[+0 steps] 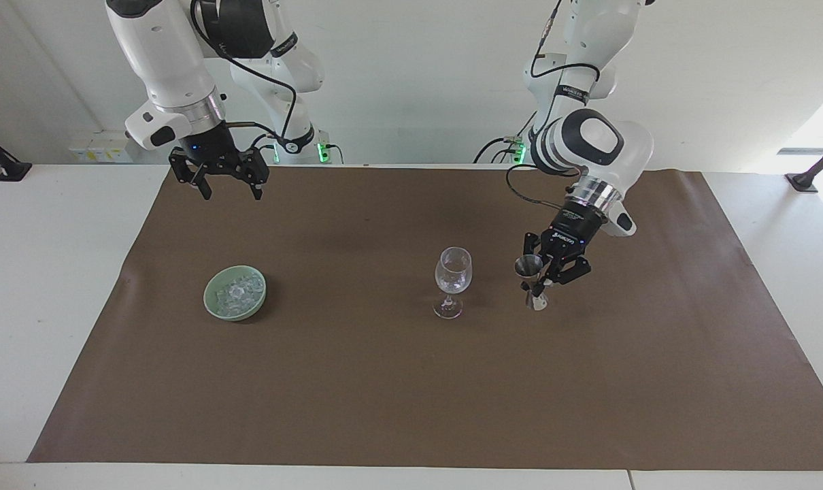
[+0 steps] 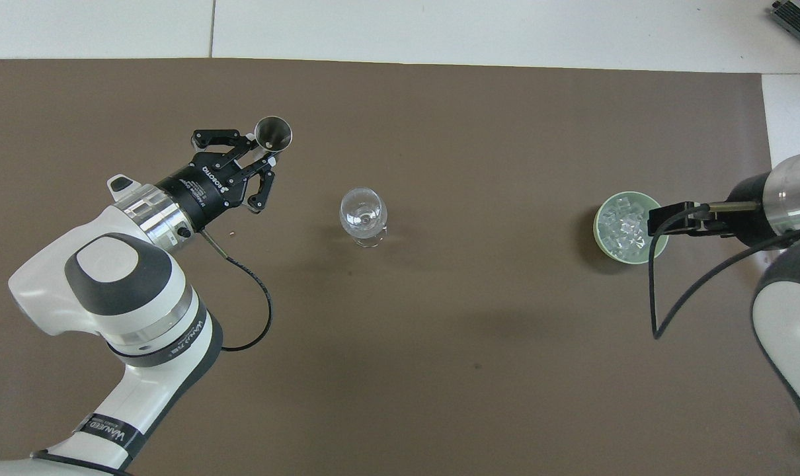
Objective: Pour wine and add ice with both arms
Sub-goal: 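Turn the jigger upright and draw it away from the glass, then retract the left gripper with the jigger while the right gripper grips the cup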
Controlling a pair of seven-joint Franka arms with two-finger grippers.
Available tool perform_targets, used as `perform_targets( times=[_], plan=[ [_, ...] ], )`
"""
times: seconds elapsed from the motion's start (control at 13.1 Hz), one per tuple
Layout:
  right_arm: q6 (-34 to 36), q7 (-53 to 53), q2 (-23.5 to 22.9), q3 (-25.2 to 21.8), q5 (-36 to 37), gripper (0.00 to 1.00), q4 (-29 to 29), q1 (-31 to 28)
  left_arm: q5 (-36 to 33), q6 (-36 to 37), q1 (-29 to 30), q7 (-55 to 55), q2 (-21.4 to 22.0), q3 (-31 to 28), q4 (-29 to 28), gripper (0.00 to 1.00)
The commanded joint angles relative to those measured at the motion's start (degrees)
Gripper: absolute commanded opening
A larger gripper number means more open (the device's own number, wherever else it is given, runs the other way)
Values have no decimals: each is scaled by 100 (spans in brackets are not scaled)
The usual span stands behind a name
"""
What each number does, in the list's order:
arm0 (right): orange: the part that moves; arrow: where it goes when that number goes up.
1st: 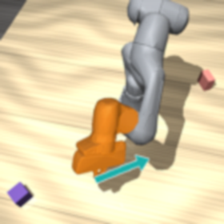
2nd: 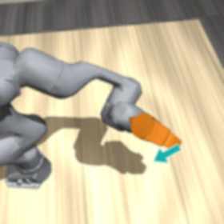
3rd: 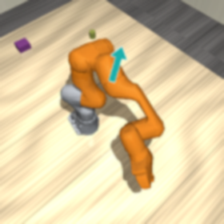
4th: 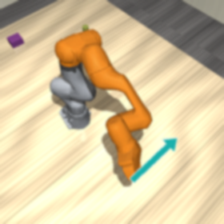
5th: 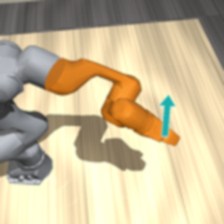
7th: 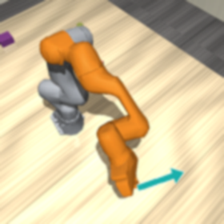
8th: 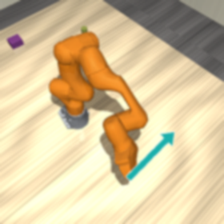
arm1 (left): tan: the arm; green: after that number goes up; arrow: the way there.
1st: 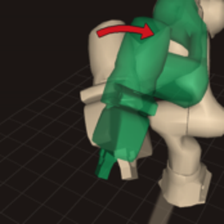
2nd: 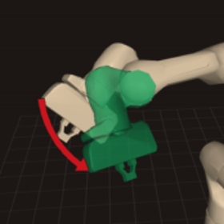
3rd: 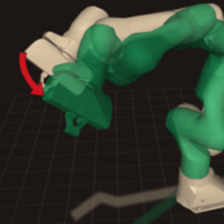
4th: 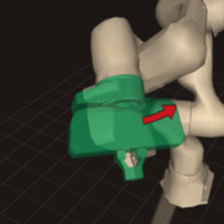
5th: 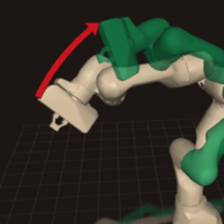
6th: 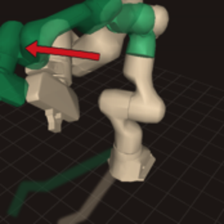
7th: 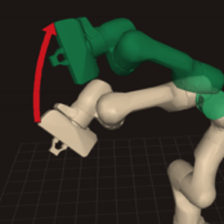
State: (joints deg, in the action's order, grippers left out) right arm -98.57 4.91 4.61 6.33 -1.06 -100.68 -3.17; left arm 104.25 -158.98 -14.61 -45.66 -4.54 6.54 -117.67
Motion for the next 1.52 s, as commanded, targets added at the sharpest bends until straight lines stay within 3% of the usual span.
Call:
perform_targets(
  times=[0.0, 0.68, 0.91, 1.45],
  plan=[
    [-110, -174, 119, 35, -52, 100, -162, -96, -106, 130, 151, -416, 190, 5, -160, 0],
    [-391, -104, 111, 26, -52, 100, -180, -167, -159, 367, 801, -1770, 251, -22, -274, 0],
    [-487, -87, 145, 26, -52, 100, -320, -175, -692, 849, 1249, -2077, 269, -22, -371, 0],
    [-2401, -78, 181, 26, -52, 100, -1549, -298, -1425, 2106, 2304, -2219, 313, -22, -862, 0]
  ],
)
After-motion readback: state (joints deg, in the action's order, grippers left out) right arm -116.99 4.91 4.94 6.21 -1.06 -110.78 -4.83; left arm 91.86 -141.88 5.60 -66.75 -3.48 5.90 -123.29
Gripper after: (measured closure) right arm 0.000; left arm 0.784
